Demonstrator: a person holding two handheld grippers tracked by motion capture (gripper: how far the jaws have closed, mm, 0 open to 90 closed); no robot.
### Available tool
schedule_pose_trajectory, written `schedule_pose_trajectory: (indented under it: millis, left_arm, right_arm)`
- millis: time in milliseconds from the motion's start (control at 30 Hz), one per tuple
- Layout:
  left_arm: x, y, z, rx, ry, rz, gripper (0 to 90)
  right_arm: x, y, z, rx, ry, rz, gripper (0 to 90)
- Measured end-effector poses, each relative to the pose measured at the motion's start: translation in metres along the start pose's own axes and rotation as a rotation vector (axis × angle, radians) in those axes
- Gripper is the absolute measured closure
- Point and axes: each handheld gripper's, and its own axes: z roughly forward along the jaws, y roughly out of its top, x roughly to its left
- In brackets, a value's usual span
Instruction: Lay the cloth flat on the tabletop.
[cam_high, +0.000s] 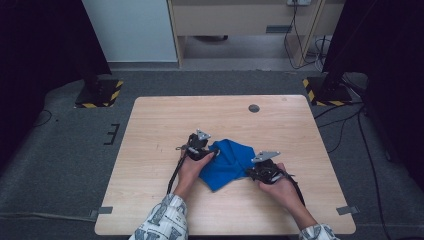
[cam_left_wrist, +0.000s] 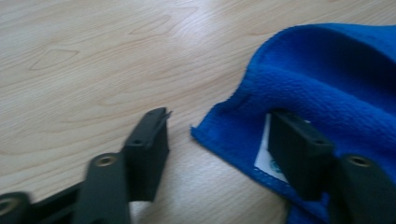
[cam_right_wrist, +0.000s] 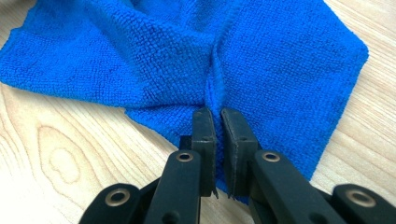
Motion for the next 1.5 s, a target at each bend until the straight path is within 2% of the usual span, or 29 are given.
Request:
schedule_pose_trajectory:
  millis: [133,167,200,233,267,467,700,767,1033,1200,1233,1367,1400,1433,1500]
  left_arm:
    - [-0.004,-0.003,-0.002,-0.022,-0.009,-0.004,61.9]
    - [-0.004,-0.004,-0.003,-0.021,-0.019,0.0,72.8]
    - [-0.004,-0.004,-0.003,-0.022,-0.028,0.0,72.8]
    - [-0.004,-0.004,-0.003,-0.02,-0.039,-0.006,79.9]
    - [-0.004,-0.004,-0.003,-0.02,-0.039,-0.006,82.4]
    - [-0.002,-0.006,-0.005,-0.018,-0.062,-0.035,87.8]
    - [0.004,-0.012,-0.014,-0.011,-0.044,-0.021,89.1]
    - [0.007,-0.013,-0.016,-0.005,-0.045,-0.027,89.3]
    - [0.017,-0.024,-0.032,0.007,-0.025,-0.012,89.5]
    - [0.023,-0.029,-0.04,0.015,-0.008,-0.01,89.6]
    - [0.026,-0.032,-0.043,0.016,-0.002,-0.011,89.6]
    - [0.032,-0.036,-0.049,0.022,0.005,-0.016,89.6]
    - [0.034,-0.036,-0.05,0.017,0.005,-0.019,89.3]
    - [0.037,-0.038,-0.052,-0.009,-0.004,-0.032,89.0]
    - [0.038,-0.038,-0.052,-0.014,-0.004,-0.034,88.2]
  right_arm:
    - [0.0,0.0,0.0,0.002,-0.002,-0.003,84.3]
    - [0.0,0.0,0.0,0.002,-0.003,-0.005,84.3]
    - [0.0,0.0,0.0,0.002,-0.003,-0.005,84.3]
    - [0.001,0.0,0.0,0.002,-0.005,-0.006,84.5]
    - [0.001,0.0,0.0,0.002,-0.005,-0.006,84.5]
    - [-0.001,0.001,-0.002,-0.008,-0.009,-0.001,85.5]
    - [-0.008,0.003,-0.017,-0.056,-0.02,0.033,85.8]
    - [-0.014,0.003,-0.025,-0.078,-0.036,0.052,85.8]
    - [-0.036,-0.005,-0.035,-0.093,-0.069,0.121,85.8]
    - [-0.038,-0.006,-0.038,-0.104,-0.054,0.132,85.7]
    - [-0.036,-0.005,-0.038,-0.101,-0.038,0.137,85.6]
    - [-0.033,-0.004,-0.036,-0.102,-0.023,0.127,85.2]
    - [-0.03,-0.002,-0.034,-0.1,-0.02,0.119,85.2]
    - [-0.029,-0.001,-0.032,-0.105,-0.023,0.113,85.2]
    - [-0.028,0.0,-0.031,-0.103,-0.021,0.115,85.2]
